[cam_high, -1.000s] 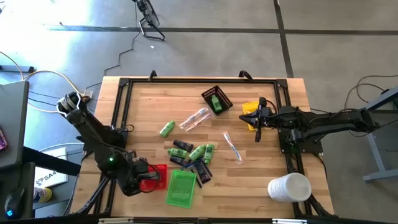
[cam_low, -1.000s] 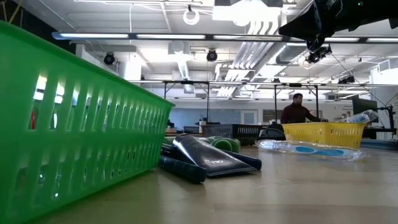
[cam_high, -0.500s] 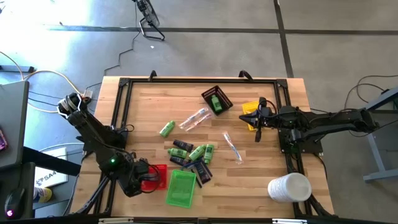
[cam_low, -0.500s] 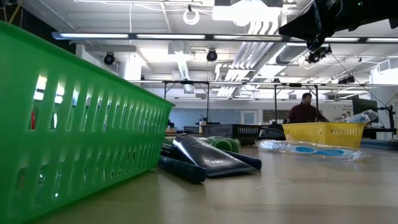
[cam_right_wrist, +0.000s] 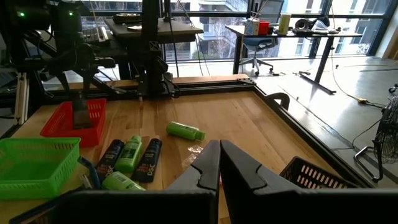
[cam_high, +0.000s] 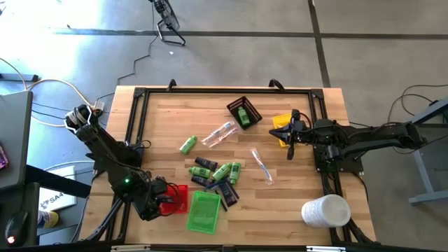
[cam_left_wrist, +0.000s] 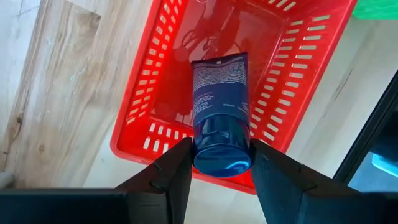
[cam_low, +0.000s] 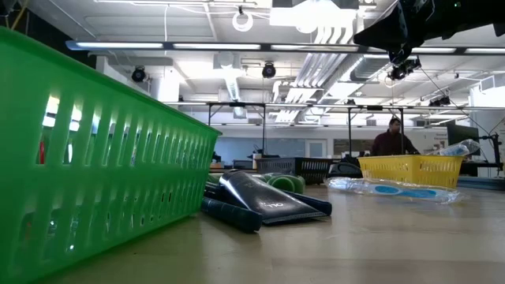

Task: Pick & Place Travel size toiletries
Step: Put the shave cream into the red bin, then put the shampoo into the black bin

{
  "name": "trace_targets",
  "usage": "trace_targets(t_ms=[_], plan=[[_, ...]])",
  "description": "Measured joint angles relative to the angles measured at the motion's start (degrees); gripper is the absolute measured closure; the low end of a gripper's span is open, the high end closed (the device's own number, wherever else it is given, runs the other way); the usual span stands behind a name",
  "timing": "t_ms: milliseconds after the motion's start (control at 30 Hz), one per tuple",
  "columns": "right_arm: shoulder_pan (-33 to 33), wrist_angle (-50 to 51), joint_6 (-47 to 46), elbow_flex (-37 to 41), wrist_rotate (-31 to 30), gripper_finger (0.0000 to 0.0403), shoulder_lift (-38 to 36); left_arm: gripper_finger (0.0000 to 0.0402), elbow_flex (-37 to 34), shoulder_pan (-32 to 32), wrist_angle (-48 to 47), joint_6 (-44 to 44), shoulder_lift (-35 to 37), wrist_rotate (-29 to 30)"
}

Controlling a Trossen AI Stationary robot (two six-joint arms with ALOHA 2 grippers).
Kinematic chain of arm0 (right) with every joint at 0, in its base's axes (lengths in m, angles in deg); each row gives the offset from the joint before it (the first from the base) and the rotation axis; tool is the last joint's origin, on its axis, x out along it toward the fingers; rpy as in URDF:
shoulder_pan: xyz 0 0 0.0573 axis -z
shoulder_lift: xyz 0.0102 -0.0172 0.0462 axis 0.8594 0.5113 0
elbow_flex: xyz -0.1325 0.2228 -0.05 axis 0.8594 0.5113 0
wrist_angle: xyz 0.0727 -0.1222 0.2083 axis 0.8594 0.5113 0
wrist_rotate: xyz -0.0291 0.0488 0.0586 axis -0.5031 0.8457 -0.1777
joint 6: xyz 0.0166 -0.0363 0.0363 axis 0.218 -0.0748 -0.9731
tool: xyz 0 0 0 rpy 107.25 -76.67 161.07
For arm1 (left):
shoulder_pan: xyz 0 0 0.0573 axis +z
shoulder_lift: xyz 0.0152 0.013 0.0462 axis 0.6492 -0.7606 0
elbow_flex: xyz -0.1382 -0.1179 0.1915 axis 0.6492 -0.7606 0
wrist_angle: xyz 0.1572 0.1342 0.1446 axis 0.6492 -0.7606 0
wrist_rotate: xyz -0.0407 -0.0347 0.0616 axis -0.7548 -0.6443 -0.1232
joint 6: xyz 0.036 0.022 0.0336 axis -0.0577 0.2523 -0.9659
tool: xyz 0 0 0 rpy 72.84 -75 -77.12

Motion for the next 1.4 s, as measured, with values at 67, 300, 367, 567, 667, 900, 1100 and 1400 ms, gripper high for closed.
trace_targets(t_ms=[67, 300, 367, 567, 667, 900, 1100, 1400], plan=[[0.0, 0.0, 0.0, 0.0, 0.0, 0.0399, 0.0, 0.0253, 0.0, 0.0, -0.5, 0.3, 0.0, 0.2], [0.0, 0.0, 0.0, 0.0, 0.0, 0.0399, 0.0, 0.0253, 0.0, 0.0, -0.9, 1.6, 0.0, 3.0], [0.0, 0.0, 0.0, 0.0, 0.0, 0.0399, 0.0, 0.0253, 0.0, 0.0, -0.9, 3.2, 0.0, 3.1], [0.0, 0.0, 0.0, 0.0, 0.0, 0.0399, 0.0, 0.0253, 0.0, 0.0, -0.9, 3.1, 0.0, 2.8], [0.0, 0.0, 0.0, 0.0, 0.0, 0.0399, 0.0, 0.0253, 0.0, 0.0, -0.8, 3.0, 0.0, 2.9], [0.0, 0.0, 0.0, 0.0, 0.0, 0.0399, 0.0, 0.0254, 0.0, 0.0, 0.3, 12.2, 0.0, 2.8], [0.0, 0.0, 0.0, 0.0, 0.2, 0.0399, 0.0, 0.0254, 0.0, 0.0, 0.4, 13.9, 0.0, 2.6], [0.0, 0.0, 0.2, 0.0, 0.2, 0.0399, 0.0, 0.0254, 0.0, 0.0, 0.4, 9.5, 0.0, 10.0]])
